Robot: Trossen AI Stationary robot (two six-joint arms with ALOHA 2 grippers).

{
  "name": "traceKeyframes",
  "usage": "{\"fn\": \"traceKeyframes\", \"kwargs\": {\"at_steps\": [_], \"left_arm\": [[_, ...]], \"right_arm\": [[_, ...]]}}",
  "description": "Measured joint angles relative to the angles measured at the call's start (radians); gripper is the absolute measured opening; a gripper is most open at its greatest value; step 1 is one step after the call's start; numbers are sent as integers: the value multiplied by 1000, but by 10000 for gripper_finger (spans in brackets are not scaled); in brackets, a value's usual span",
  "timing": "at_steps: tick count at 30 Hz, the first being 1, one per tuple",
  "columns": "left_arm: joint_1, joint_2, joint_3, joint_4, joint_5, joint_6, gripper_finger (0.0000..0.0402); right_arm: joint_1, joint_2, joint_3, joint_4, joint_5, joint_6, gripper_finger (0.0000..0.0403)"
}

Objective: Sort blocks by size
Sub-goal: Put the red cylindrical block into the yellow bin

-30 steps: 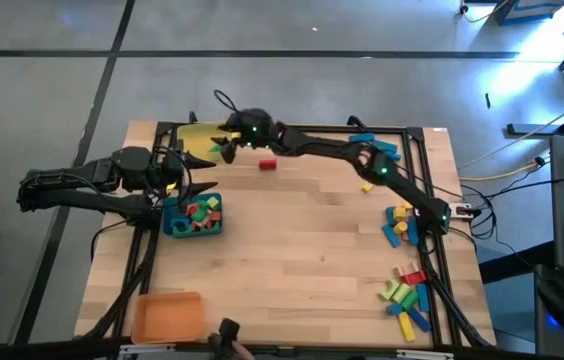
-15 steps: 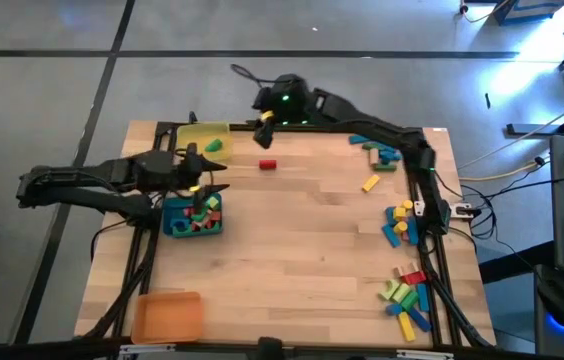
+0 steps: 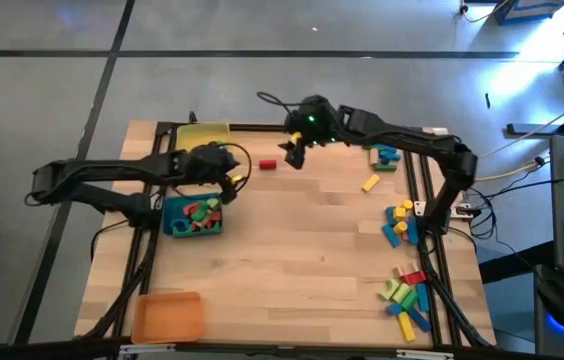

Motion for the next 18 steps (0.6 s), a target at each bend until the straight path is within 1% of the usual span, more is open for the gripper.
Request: {"fn": "traceKeyframes", "kwargs": {"at_steps": [3, 7, 9, 12, 15, 18], "left_arm": [[44, 68, 8, 6, 0, 0, 227], [88, 165, 57, 7, 3, 18, 227], [108, 219, 86, 8, 35, 40, 227], [135, 305, 135, 6, 102, 67, 227], [155, 385, 177, 7, 111, 105, 227], [173, 462, 208, 18, 118, 137, 227]], "right_arm": [[0, -71, -141, 76, 0, 16, 229], [0, -127, -303, 129, -9, 34, 229], [0, -143, -375, 164, -9, 51, 229], [0, -150, -459, 208, -19, 62, 229], [0, -149, -526, 259, -21, 80, 229], [0, -149, -565, 290, -37, 106, 229]]}}
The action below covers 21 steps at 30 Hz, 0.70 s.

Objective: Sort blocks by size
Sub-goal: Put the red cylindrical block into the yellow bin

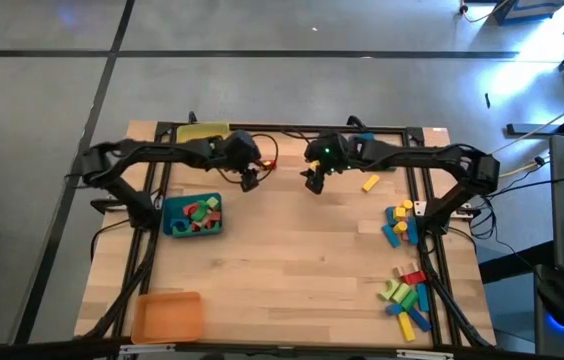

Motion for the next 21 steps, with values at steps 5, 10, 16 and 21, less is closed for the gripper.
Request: {"fn": "traceKeyframes", "kwargs": {"at_steps": [5, 10, 16, 21], "left_arm": [[28, 105, 9, 123, 29, 48, 227], [60, 174, 9, 212, 85, 46, 227], [84, 248, 9, 277, 120, 66, 227], [99, 298, 9, 313, 127, 99, 227]], "right_arm": [[5, 0, -37, 15, -1, 17, 229], [20, 0, -70, 52, -3, 24, 229], [48, 0, -95, 94, -8, 25, 229], [74, 0, -95, 95, -8, 24, 229]]}}
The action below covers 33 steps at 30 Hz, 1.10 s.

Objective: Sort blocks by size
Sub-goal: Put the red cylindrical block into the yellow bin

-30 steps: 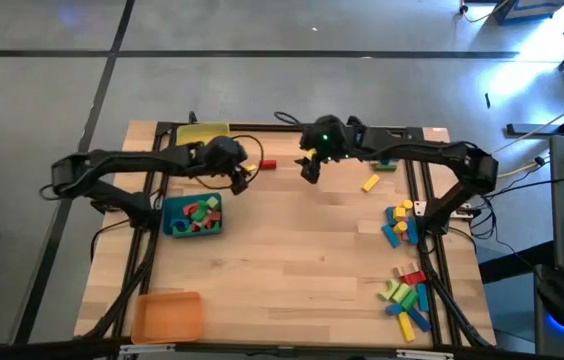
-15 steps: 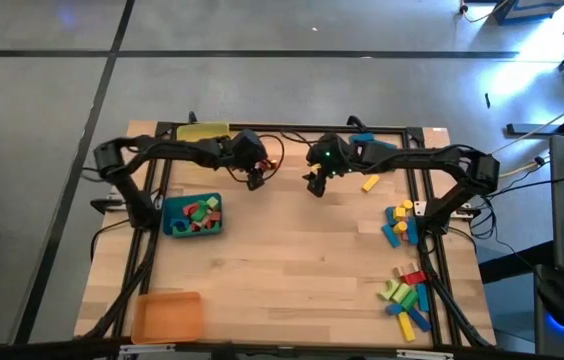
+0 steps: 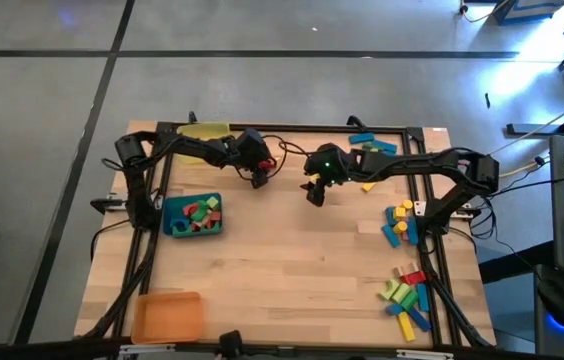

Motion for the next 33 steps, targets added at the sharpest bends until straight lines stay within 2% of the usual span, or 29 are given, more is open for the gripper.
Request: {"fn": "traceKeyframes", "kwargs": {"at_steps": [4, 11, 19, 26, 33], "left_arm": [[4, 11, 1, 13, 9, 7, 206], [3, 5, 0, 8, 20, 20, 117], [-6, -38, -2, -33, -5, 5, 117], [-17, -212, -2, -179, -65, -43, 124], [-2, -424, -2, -359, -195, -55, 126]], "right_arm": [[7, 0, 0, 0, 2, 0, 229], [5, 0, 0, 2, 18, -1, 229], [5, 0, 0, 2, 18, -1, 229], [5, 0, 0, 3, 18, -2, 229], [5, 0, 0, 2, 19, -2, 229]]}}
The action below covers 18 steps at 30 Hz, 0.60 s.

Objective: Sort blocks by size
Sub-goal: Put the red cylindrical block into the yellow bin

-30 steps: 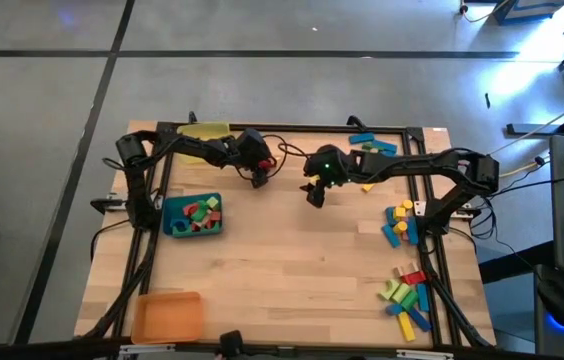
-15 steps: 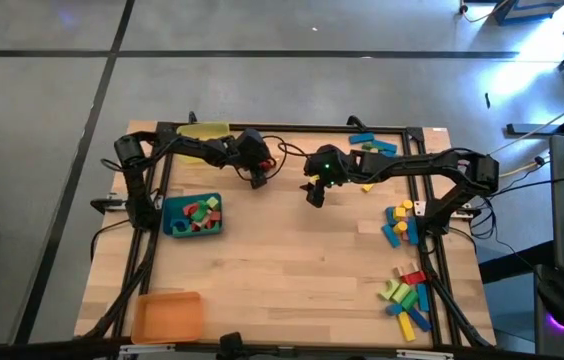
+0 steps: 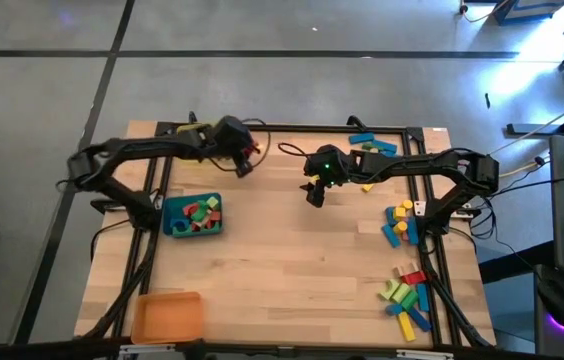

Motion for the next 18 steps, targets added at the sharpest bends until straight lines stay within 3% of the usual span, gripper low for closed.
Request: {"fn": "traceKeyframes", "kwargs": {"at_steps": [7, 18], "left_arm": [[85, -123, -9, -104, -72, -18, 126], [265, -116, -145, -35, -72, -77, 128]], "right_arm": [[0, 1, 0, 1, 0, 0, 229], [0, 1, 0, 1, 0, 0, 229]]}}
